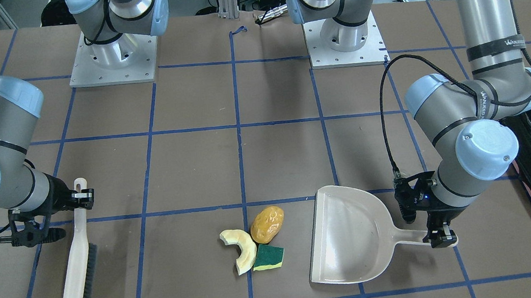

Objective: Sweep and dump trash into bin
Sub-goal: 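Grasp the dustpan handle with the left gripper while the right gripper grasps the brush, then sweep the potato, sponge and peel into the dustpan with the right-held brush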

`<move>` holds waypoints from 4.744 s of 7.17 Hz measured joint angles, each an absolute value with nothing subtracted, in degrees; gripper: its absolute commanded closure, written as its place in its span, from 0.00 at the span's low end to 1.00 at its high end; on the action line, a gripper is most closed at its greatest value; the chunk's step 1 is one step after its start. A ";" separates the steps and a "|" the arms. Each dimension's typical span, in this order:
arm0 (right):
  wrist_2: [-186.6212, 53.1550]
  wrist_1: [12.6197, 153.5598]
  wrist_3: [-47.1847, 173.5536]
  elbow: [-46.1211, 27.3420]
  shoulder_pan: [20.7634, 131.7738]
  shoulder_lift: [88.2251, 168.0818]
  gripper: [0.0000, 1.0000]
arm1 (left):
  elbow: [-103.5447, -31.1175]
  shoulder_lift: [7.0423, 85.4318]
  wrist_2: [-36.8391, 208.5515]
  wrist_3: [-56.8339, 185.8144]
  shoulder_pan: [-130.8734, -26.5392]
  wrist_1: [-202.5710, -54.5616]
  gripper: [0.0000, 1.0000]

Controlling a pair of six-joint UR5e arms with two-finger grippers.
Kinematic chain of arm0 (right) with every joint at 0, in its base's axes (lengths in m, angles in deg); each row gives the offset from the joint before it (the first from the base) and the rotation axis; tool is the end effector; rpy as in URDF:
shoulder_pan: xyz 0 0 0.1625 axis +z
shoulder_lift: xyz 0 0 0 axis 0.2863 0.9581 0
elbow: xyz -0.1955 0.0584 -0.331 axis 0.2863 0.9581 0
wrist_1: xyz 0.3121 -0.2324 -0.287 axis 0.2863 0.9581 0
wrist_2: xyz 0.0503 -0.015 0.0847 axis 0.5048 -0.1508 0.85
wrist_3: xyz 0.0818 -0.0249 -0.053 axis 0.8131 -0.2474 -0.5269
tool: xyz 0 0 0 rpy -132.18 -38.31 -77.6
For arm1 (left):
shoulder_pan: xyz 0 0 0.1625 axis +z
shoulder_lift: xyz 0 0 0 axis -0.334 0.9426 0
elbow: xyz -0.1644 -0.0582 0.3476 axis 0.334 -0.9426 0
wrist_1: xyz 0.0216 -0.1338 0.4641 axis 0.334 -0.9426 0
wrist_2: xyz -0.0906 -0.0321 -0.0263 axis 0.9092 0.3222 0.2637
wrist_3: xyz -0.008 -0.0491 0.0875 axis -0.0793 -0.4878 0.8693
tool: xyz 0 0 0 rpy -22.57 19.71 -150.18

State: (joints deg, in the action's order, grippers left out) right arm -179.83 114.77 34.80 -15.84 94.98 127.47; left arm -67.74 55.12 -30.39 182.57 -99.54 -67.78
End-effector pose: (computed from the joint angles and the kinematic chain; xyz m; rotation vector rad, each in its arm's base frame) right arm 0.0057 -0.6312 0.1729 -0.0061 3.0851 0.3129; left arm -0.0026 -0.7071 0.1811 2.2001 2.0811 0.0366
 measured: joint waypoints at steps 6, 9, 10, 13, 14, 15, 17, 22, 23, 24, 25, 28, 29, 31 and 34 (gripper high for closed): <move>-176.82 113.57 53.13 -15.80 108.04 128.10 1.00 | -61.91 57.24 -30.21 184.18 -99.31 -71.08 0.19; -175.56 113.70 57.36 -15.80 113.85 127.91 1.00 | -62.02 57.86 -30.38 184.09 -99.26 -71.02 0.21; -175.51 113.85 58.02 -15.80 115.42 127.77 1.00 | -62.09 57.97 -30.18 184.10 -99.21 -71.01 0.21; -175.55 114.45 59.20 -15.86 119.23 127.41 1.00 | -62.30 58.52 -30.29 184.06 -99.35 -70.44 0.67; -175.59 114.64 59.95 -15.83 120.10 127.29 1.00 | -62.38 58.56 -30.33 184.04 -99.49 -70.35 0.70; -175.61 114.76 60.33 -15.79 120.44 127.15 1.00 | -62.52 58.56 -30.29 184.05 -99.54 -70.32 0.78; -175.62 114.85 60.57 -15.08 120.62 126.23 1.00 | -62.96 58.28 -30.36 183.94 -99.60 -70.30 0.80; -175.52 118.33 65.65 -12.48 123.75 122.49 1.00 | -63.18 58.16 -31.02 183.31 -100.16 -70.41 0.80; -175.46 119.17 67.75 -11.44 125.00 121.44 1.00 | -63.15 58.14 -31.13 182.99 -100.31 -70.44 0.80; -175.40 119.43 70.51 -9.60 126.65 120.07 1.00 | -63.12 58.14 -31.18 182.79 -100.40 -70.46 0.80; -174.99 119.53 73.33 -7.54 128.43 118.43 1.00 | -63.12 58.16 -31.20 182.71 -100.43 -70.47 0.80; -172.22 119.74 81.94 -1.63 133.50 114.19 1.00 | -63.05 58.09 -31.02 182.67 -100.46 -70.47 0.80; -171.09 119.83 85.08 0.50 135.47 112.74 1.00 | -63.04 58.06 -30.93 182.67 -100.46 -70.47 0.80; -168.55 120.19 89.98 4.95 138.51 110.07 1.00 | -63.03 57.91 -30.61 182.67 -100.46 -70.47 0.80; -165.17 120.93 92.40 9.00 140.42 108.26 1.00 | -63.02 57.82 -30.36 182.67 -100.45 -70.40 0.80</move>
